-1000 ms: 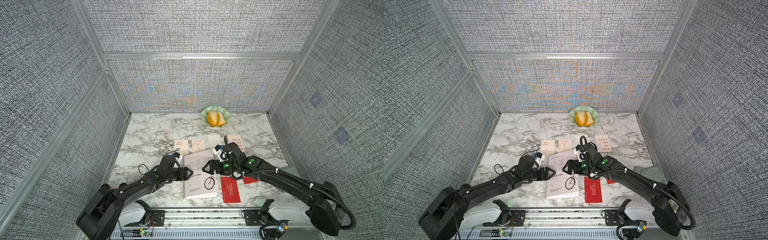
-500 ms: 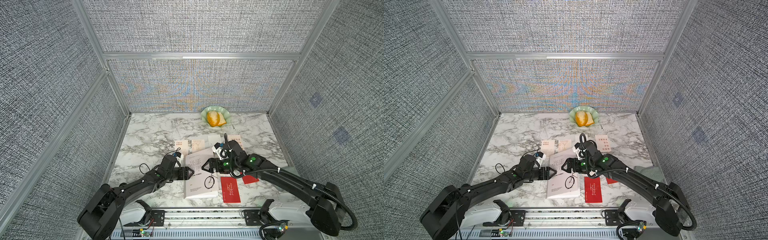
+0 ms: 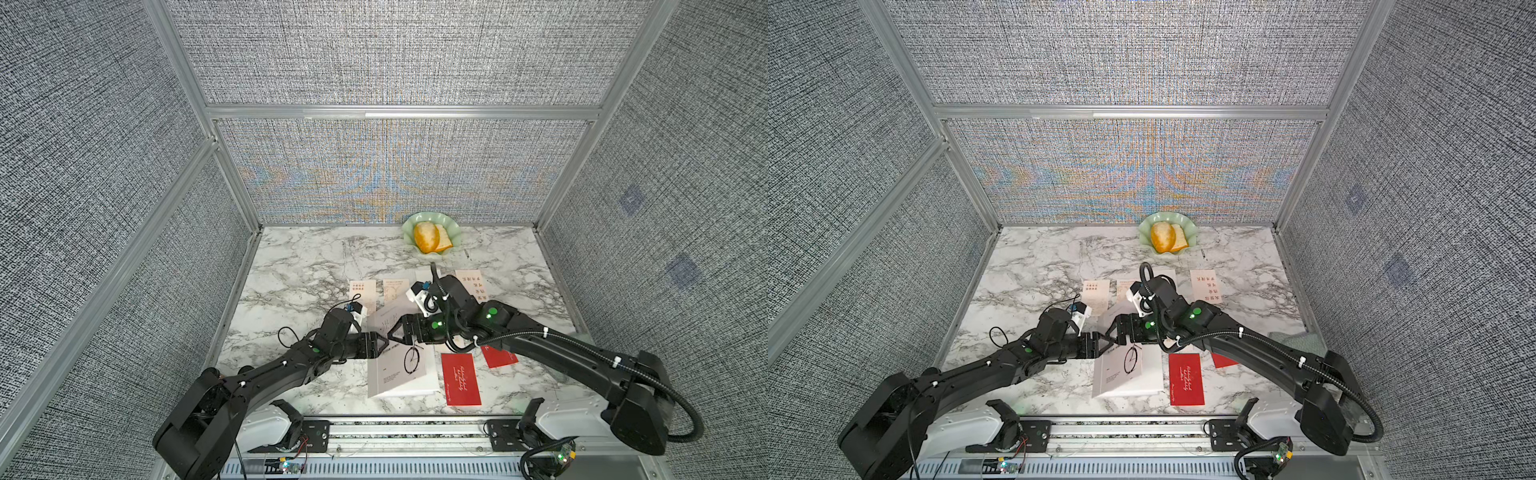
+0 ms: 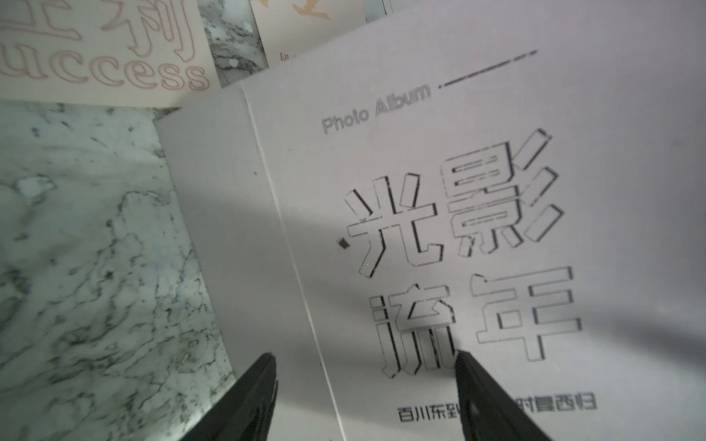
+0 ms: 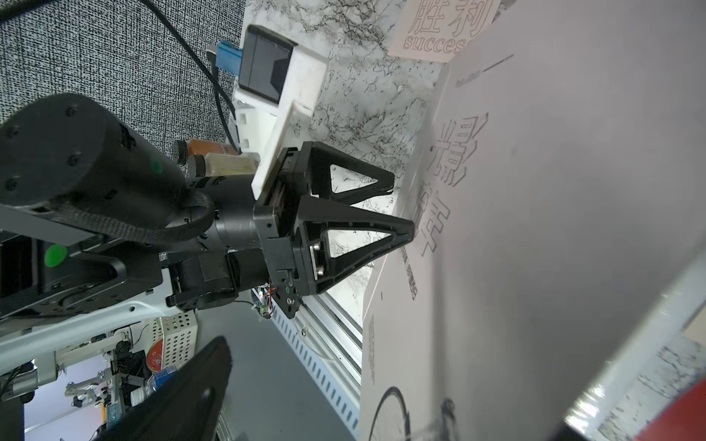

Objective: Place the photos into the photo albums
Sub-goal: Open the photo album at the center of the board.

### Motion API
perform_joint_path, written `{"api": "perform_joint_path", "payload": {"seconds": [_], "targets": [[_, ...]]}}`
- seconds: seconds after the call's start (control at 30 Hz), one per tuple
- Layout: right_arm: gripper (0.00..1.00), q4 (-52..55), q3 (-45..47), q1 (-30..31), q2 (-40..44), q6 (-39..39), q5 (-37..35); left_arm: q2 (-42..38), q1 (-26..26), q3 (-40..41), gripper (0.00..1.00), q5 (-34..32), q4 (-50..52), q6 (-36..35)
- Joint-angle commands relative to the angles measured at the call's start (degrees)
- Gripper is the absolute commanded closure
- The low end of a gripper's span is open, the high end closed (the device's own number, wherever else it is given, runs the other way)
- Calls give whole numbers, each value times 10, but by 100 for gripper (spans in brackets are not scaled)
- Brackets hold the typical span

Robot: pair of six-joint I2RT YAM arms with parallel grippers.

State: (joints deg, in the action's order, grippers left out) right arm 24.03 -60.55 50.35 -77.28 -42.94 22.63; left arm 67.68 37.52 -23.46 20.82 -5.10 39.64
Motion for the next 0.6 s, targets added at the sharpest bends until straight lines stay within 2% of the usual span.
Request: {"api": "perform_joint_path", "payload": {"seconds": [0.0, 0.2, 0.57], "targets": [[6, -35, -14, 8, -9, 0, 15, -11, 1, -5, 25, -35, 52, -6], [6, -48, -44, 21, -37, -5, 18, -41, 1, -28, 26, -107, 137, -36], [6, -71, -110, 53, -119, -8, 39, -76, -8, -43, 26, -191, 225, -47]]}}
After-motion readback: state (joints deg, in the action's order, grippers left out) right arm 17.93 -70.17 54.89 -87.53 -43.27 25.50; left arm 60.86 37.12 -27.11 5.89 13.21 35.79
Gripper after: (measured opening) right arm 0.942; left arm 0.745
